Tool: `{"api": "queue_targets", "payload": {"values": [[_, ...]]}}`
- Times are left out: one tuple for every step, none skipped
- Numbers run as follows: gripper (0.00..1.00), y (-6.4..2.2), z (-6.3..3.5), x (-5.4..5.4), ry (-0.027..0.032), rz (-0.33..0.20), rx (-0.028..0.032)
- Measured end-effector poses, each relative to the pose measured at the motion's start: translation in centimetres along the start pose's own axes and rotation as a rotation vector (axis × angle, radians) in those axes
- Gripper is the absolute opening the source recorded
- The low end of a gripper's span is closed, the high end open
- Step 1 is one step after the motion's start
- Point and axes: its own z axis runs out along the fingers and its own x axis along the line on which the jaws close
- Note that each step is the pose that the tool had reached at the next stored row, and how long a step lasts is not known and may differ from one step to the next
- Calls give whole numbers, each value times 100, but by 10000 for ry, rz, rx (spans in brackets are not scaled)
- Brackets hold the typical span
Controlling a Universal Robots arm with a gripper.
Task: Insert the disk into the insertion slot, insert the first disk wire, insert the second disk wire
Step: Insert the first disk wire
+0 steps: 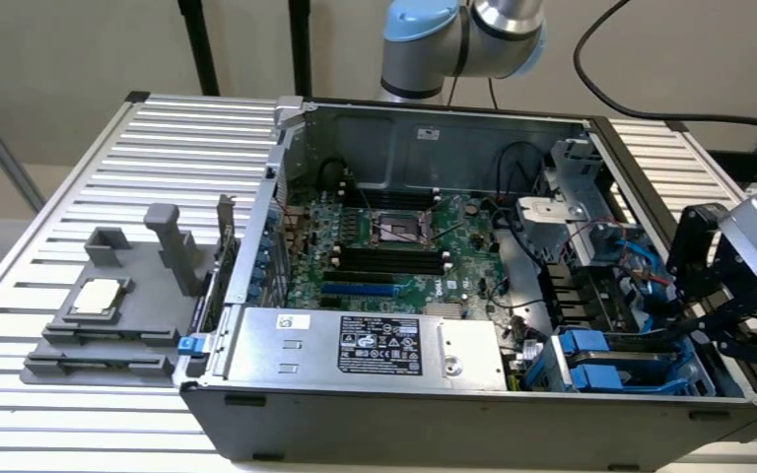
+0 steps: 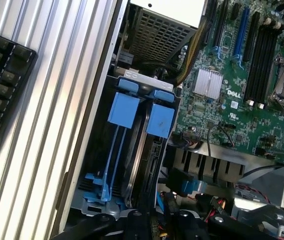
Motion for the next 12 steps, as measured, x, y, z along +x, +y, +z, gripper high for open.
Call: {"api": "queue_targets", "payload": {"values": [[24,0,-1,2,-10,-25,-3],[24,0,-1,4,-20,-48,-4],[24,1,-2,8,-32,-69,-5],[17,2,-3,12,-43,-86,-6],[17,3,-4,18,-52,-101,-6],[17,4,-5,23,-56,-110,-7],[17,5,-7,27,-57,-116,-8],[17,11,-9,28,-57,-119,-9],[17,19,-12,26,-57,-124,-8],[17,36,-13,23,-56,-129,-3],[17,62,-15,17,-54,-134,5],[17,94,-15,9,-51,-140,14]]}}
